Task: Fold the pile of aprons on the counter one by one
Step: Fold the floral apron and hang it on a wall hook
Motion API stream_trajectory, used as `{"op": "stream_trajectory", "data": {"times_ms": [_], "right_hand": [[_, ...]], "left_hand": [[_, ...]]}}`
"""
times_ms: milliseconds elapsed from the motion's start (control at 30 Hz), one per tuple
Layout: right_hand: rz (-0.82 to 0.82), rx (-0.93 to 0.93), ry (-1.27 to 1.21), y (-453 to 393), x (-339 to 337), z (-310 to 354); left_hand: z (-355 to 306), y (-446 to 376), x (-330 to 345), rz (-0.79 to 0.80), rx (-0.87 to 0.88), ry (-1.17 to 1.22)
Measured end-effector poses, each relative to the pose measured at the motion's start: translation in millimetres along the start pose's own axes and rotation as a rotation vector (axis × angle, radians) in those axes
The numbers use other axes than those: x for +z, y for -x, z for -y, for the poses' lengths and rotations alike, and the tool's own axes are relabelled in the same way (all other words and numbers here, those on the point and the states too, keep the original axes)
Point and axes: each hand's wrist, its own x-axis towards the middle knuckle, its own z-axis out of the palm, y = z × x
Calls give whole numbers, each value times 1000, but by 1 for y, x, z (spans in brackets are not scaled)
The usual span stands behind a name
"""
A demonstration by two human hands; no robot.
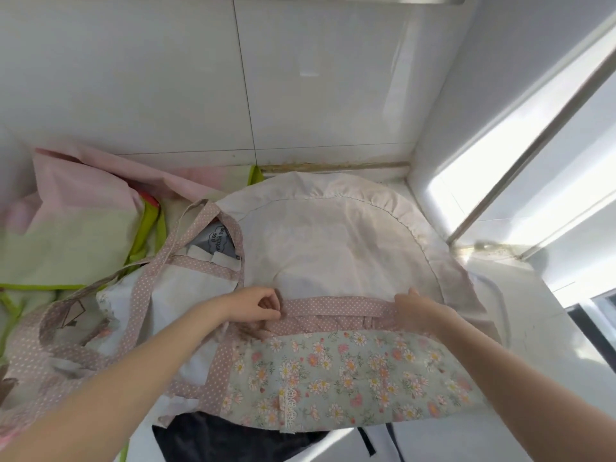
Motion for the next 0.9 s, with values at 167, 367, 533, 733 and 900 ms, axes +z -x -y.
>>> {"op": "stream_trajectory", "data": {"times_ms": [167,367,533,733,900], "right_hand": [[-94,-145,-75,-27,-85,14],[-589,-387,-12,-84,-166,56],[-634,-324,102,-126,-200,75],[-692,-207,235,-136,-203,62],[-659,-379,75,-75,-208,30]], "left_hand": [[-10,-13,-73,-431,-5,22],[-4,-53,-134,-648,-117,-219],[-2,-80,-152,-583,-285,-442],[-3,-85,-159,-632,-429,-606],[-18,-45,-172,-781,-284,-579]]}}
